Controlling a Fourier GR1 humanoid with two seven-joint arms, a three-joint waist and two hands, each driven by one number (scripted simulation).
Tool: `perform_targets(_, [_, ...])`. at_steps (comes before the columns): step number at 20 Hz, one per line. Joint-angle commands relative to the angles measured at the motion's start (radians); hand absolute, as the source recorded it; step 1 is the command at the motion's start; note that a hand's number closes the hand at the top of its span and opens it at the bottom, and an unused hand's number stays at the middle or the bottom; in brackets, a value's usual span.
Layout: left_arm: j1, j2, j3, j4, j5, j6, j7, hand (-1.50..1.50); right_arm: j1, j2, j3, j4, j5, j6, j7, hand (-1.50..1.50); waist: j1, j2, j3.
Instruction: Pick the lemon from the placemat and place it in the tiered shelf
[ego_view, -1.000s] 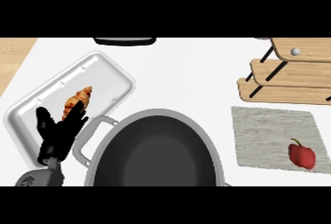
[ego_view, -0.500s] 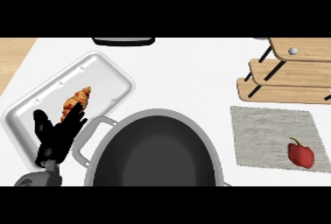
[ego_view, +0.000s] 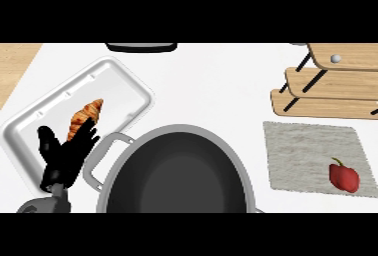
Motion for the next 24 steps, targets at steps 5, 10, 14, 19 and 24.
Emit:
perform_targets(5, [-0.013,0.004,0.008,0.034,-0.007,-0.001,-0.008,0.00,-0.066,-0.088,-0.146,0.098,-0.108,-0.051,0.047,-1.50,0.004,0.007,-0.001])
perform_targets(10, [0.030,-0.019,-0.025,-0.041,-0.024,0.017,0.017,0.00,-0.021,-0.162,-0.142,0.126,-0.051,-0.181,0.031,-1.50,0.011,0.007,0.000])
perform_targets(14, [-0.023,0.023,0.020,-0.003,0.010,-0.011,0.038,0.00,-0.003,-0.251,-0.233,0.187,-0.110,-0.197,0.042,-1.50,0.003,0.008,0.000])
perform_targets(19, [-0.010,0.014,0.015,-0.005,0.000,-0.008,0.005,0.00,0.008,-0.397,-0.300,0.292,-0.157,-0.119,0.068,-1.50,0.011,0.011,0.001])
perform_targets(24, [-0.024,-0.011,0.000,0.034,-0.009,-0.002,-0.005,0.00,0.116,-0.477,-0.361,0.368,-0.209,0.035,-0.038,-1.50,0.007,0.016,0.003])
